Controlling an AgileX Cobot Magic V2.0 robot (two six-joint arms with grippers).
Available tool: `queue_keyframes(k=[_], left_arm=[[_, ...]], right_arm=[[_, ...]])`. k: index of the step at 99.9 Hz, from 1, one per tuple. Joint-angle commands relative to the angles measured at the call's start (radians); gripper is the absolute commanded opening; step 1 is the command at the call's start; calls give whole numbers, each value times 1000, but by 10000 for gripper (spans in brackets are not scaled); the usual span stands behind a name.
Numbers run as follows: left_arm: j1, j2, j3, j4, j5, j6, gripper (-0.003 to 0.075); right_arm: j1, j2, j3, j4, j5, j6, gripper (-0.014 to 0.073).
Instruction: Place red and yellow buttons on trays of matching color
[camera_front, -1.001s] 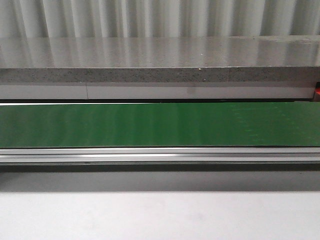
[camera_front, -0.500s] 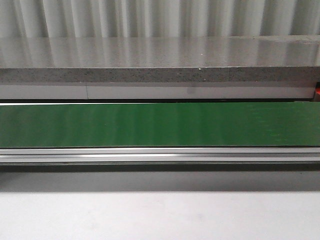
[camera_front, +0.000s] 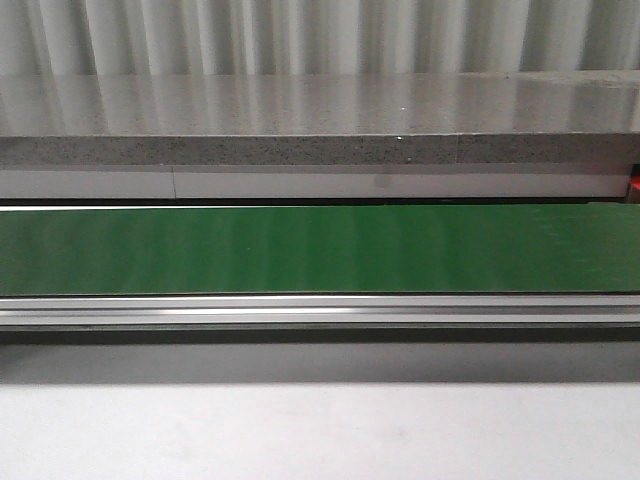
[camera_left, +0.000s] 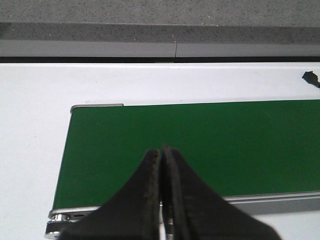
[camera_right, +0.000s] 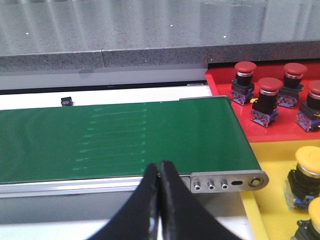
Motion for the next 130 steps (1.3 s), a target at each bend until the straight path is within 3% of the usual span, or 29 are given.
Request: queue_keyframes(k=[1, 41, 130], left_arm=[[-7, 0, -26, -18, -65, 3, -20], [-7, 0, -26, -18, -65, 3, -20], [-7, 0, -26, -18, -65, 3, -20]], right_arm=[[2, -16, -4, -16, -125, 1, -67], [2, -16, 114, -16, -275, 10, -67], [27, -17, 113, -29, -273, 14, -67]])
